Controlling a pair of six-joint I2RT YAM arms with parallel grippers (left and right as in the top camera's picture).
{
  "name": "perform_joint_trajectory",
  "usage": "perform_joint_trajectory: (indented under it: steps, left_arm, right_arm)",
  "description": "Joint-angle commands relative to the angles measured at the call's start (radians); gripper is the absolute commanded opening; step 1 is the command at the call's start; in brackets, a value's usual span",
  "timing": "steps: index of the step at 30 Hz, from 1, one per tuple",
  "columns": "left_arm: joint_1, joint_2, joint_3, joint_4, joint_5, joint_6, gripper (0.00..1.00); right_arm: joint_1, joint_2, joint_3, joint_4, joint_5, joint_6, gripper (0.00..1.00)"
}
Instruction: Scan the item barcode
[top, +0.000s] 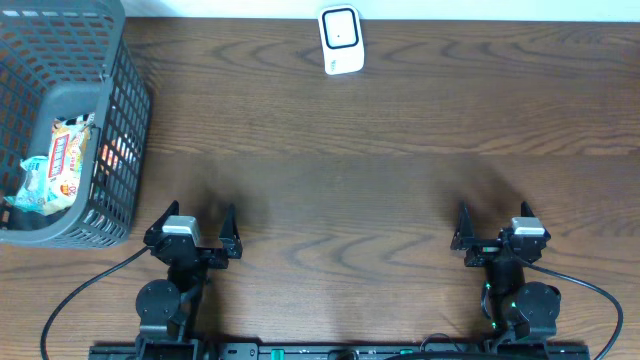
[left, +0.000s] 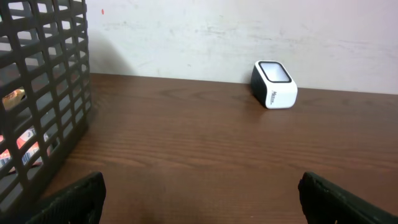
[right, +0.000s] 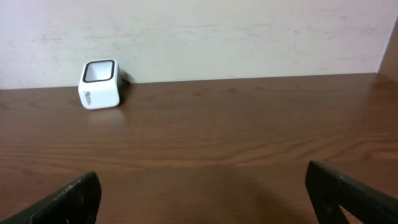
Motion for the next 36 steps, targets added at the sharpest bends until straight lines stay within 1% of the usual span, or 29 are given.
perform_joint_trajectory:
  steps: [1, 19, 20, 21, 22, 23, 25, 27, 29, 30, 32, 34, 36]
  left_arm:
    - [-0.004, -0.006, -0.017, -0.036, 0.002, -0.002, 0.98]
    - [-0.004, -0.006, -0.017, -0.029, 0.008, -0.014, 0.98]
    - [-0.005, -0.006, -0.016, 0.0, 0.042, -0.055, 0.98]
    - [-0.006, -0.006, -0.016, 0.035, 0.106, -0.122, 0.98]
    - [-0.007, -0.006, -0.016, 0.063, 0.216, -0.226, 0.98]
    - [-0.007, -0.006, -0.016, 0.08, 0.306, -0.304, 0.98]
    - [-0.007, -0.006, -0.016, 0.148, 0.372, -0.406, 0.98]
    - [-0.007, -0.006, -0.016, 0.216, 0.373, -0.459, 0.98]
    - [-0.007, -0.006, -0.016, 0.337, 0.382, -0.486, 0.98]
    - [-0.006, -0.006, -0.016, 0.5, 0.383, -0.484, 0.98]
    - [-0.006, -0.006, -0.006, 0.642, 0.342, -0.484, 0.98]
    - [-0.006, -0.006, 0.026, 0.68, 0.276, -0.484, 0.98]
    - [-0.006, 0.0, 0.081, 0.674, 0.203, -0.467, 0.98]
  right_arm:
    - [-0.003, -0.005, -0.002, -0.003, 0.001, -0.014, 0.99]
    - [-0.003, -0.005, -0.002, -0.003, 0.001, -0.014, 0.99]
    - [-0.003, -0.005, -0.002, -0.003, 0.001, -0.015, 0.99]
    - [-0.003, -0.005, -0.002, -0.003, 0.001, -0.015, 0.99]
    - [-0.003, -0.005, -0.002, -0.003, 0.001, -0.015, 0.99]
    - [-0.003, -0.005, -0.002, -0.003, 0.001, -0.015, 0.99]
    - [-0.003, -0.005, -0.002, -0.003, 0.001, -0.015, 0.99]
    - [-0.003, -0.005, -0.002, -0.003, 0.001, -0.014, 0.99]
    - [-0.003, -0.005, -0.002, -0.003, 0.001, -0.015, 0.99]
    - [-0.003, -0.005, -0.002, -0.003, 0.001, -0.015, 0.99]
    - [-0.003, -0.005, -0.002, -0.003, 0.001, -0.015, 0.99]
    - [-0.003, -0.005, -0.002, -0.003, 0.001, -0.015, 0.99]
    - [-0.003, -0.005, -0.002, -0.003, 0.001, -0.015, 0.99]
